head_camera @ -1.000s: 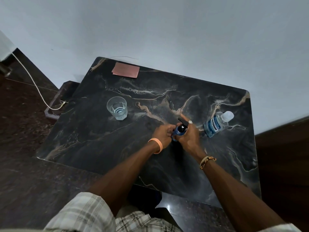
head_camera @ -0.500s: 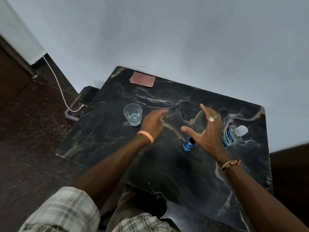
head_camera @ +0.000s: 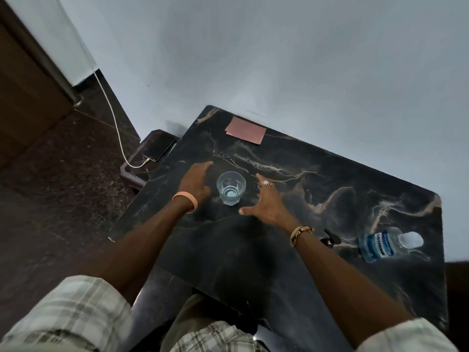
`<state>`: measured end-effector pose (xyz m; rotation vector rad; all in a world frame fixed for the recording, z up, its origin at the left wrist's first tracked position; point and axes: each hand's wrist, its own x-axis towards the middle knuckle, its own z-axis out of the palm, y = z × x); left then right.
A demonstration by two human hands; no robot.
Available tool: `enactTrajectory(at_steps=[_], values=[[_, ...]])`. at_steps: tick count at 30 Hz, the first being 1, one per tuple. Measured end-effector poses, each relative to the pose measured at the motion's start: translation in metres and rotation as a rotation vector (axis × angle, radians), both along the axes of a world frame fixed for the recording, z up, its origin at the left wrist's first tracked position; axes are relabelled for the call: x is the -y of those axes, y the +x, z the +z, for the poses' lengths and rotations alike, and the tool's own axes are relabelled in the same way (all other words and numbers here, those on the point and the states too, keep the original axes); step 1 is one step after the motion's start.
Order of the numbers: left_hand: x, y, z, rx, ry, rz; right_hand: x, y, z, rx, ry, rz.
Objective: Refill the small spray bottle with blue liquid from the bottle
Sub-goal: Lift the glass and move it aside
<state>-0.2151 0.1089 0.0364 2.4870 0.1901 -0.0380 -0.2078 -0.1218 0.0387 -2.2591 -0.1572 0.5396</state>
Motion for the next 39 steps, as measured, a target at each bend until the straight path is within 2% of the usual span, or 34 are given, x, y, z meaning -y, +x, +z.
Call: enactTrajectory(at_steps=[2, 4, 7, 11, 21, 30, 39], values=[[-0.002, -0.002, -0.013, -0.142, -0.016, -0.077, -0.010, 0.001, -0.017, -0.055, 0.014, -0.049], [-0.001, 0.000, -0.021, -0.200, -0.022, -0.168, -0.020, 0.001, -0.029, -0.083, 0.025, -0.086], [0.003, 0.004, -0.029, -0.176, -0.141, -0.228, -0.033, 0.004, -0.037, -0.101, 0.127, -0.107], [0.006, 0.013, -0.035, -0.169, -0.301, -0.170, -0.046, 0.005, -0.042, -0.046, 0.214, -0.156], [0.013, 0.032, -0.035, -0.098, -0.310, -0.266, -0.041, 0.005, -0.030, 0.090, 0.187, -0.262], [0.008, 0.066, -0.027, -0.295, -0.272, -0.401, -0.028, 0.017, -0.015, -0.065, 0.161, -0.257], [0.021, 0.071, -0.024, -0.133, -0.277, -0.389, -0.031, 0.022, -0.012, 0.049, 0.169, -0.377]])
